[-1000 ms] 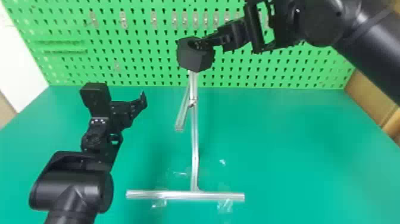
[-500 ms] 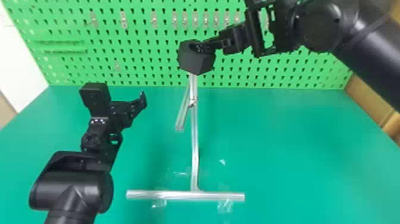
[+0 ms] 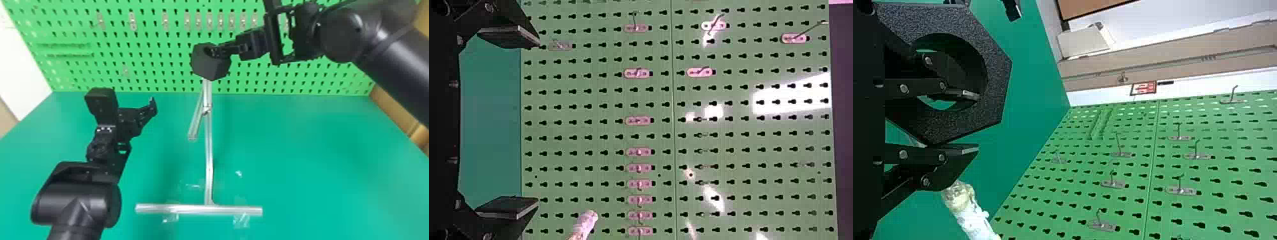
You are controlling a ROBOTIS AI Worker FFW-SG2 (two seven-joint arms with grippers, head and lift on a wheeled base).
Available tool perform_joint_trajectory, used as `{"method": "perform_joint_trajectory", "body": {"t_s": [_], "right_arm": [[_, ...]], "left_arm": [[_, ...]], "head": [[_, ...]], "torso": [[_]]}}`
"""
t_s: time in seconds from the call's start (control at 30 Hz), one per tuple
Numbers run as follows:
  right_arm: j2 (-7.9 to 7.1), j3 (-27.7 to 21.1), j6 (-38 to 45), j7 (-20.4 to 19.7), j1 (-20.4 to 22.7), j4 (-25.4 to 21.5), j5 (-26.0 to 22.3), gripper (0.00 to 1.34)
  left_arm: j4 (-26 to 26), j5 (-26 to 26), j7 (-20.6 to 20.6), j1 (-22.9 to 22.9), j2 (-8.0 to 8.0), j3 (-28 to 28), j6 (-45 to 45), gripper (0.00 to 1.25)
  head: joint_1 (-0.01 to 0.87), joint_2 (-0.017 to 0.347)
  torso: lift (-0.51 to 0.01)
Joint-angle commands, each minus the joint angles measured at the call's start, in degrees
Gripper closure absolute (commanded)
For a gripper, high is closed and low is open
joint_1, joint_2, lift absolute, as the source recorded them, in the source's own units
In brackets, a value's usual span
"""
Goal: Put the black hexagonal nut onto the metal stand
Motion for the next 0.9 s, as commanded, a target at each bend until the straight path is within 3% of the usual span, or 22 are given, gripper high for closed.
{"method": "perform_joint_trajectory", "body": {"t_s": [0.0,0.87], "right_arm": [[0.03,-0.1,0.0,0.0,0.2,0.2,0.0,1.14],[-0.06,-0.2,-0.7,0.0,1.4,0.7,-0.3,1.13]], "left_arm": [[0.0,0.0,0.1,0.0,-0.01,0.1,0.0,0.16],[-0.2,0.1,0.0,0.1,0.08,0.3,0.0,0.16]], "head": [[0.693,0.081],[0.693,0.081]], "torso": [[-0.001],[-0.001]]}}
